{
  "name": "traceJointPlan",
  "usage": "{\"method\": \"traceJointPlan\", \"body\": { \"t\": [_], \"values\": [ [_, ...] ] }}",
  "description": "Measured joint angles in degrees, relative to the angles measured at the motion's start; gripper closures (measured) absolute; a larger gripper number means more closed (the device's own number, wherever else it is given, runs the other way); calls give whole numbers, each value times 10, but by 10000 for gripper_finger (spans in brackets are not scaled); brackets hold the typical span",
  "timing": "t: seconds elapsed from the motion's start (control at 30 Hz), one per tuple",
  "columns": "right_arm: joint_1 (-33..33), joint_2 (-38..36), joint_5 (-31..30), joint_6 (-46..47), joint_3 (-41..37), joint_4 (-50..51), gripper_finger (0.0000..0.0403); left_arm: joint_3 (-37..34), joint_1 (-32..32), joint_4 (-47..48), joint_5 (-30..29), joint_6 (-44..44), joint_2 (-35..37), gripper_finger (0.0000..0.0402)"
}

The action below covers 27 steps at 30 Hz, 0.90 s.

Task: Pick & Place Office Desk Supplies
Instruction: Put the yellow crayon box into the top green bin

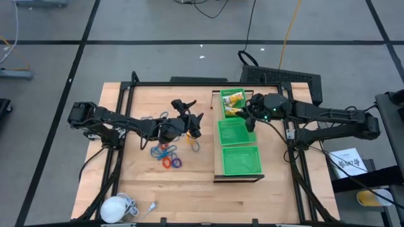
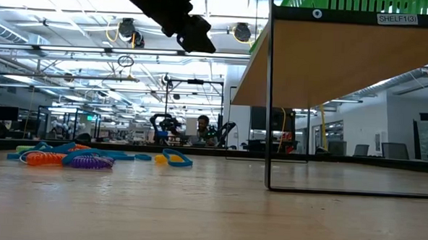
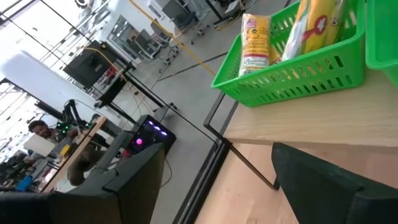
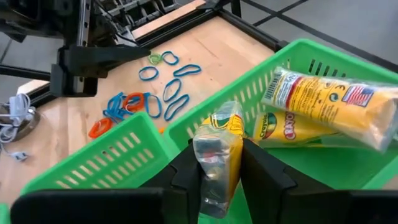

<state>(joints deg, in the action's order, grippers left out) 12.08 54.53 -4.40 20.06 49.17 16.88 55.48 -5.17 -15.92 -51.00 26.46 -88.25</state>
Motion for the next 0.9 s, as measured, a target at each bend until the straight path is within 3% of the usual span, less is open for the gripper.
{"method": "traceJointPlan", "body": {
  "t": [0.6, 0.9],
  "values": [
    [0, 6, -7, -106, 0, -3, 233, 0, 0, 12, 2, -11, 0, 108],
    [-2, 6, -50, -191, 0, -3, 234, 0, 0, 12, 2, -15, 0, 108]
  ]
}}
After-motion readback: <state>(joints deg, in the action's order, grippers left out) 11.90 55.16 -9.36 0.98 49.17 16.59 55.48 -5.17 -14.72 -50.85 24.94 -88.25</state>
